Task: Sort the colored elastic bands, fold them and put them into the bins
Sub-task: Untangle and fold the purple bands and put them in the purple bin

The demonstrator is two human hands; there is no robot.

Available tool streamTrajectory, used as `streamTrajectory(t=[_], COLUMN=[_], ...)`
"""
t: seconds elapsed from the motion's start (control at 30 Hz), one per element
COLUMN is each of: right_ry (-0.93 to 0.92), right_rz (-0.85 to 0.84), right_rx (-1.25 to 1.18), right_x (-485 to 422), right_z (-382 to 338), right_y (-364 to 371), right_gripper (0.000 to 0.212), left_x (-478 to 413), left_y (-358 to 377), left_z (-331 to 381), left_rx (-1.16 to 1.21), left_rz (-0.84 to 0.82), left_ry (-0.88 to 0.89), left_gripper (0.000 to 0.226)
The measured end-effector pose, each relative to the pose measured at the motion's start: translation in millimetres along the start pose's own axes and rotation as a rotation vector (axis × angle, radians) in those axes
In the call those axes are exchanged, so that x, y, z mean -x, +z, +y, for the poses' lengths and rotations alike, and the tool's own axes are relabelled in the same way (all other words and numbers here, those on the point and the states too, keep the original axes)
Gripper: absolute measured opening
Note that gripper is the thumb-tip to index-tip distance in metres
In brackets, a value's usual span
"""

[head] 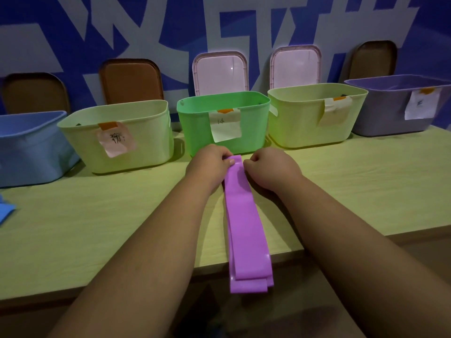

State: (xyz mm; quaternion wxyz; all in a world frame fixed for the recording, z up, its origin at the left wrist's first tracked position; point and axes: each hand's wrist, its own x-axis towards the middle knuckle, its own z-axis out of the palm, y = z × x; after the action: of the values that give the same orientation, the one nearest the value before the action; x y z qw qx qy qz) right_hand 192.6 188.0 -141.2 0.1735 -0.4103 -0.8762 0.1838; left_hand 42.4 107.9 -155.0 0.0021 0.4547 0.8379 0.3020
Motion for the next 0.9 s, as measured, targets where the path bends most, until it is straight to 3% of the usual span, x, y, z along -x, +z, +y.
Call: streamTrajectory(t=[0.23,0.4,0.57,0.7,0.9], right_ry=[-0.025,-0.097,-0.085,-0.116,-0.111], right_rz=[0.05,0.028,-0.234,-0.243,-0.398], right_rx=[-0.132,-0.388,-1.02,-1.189,-1.401], right_x=[5.4,6.6,16.6,22.8,25.2], right_z=[3.9,5.6,4.1,0.4,-2.3], right_y=[1.2,-2.5,-4.9,-12.9,-19.1], right_gripper=[0.027,0.032,0.038,0.033,0.037], left_x=[6.1,18.1,28.7,35.8,46.4], left_y=[-4.7,-13.5,-24.9,-34.8,-46.1], left_z=[7.7,14.2,20.2,22.9,33.9], left_rx=[-0.008,0.181,0.497,0.634,0.777], left_rz=[-0.002,0.081,0.164,0.206,0.282], left_ry=[0.001,0.087,0.077,0.088,0.132], left_gripper=[0.012,0.002,0.009,0.013,0.01])
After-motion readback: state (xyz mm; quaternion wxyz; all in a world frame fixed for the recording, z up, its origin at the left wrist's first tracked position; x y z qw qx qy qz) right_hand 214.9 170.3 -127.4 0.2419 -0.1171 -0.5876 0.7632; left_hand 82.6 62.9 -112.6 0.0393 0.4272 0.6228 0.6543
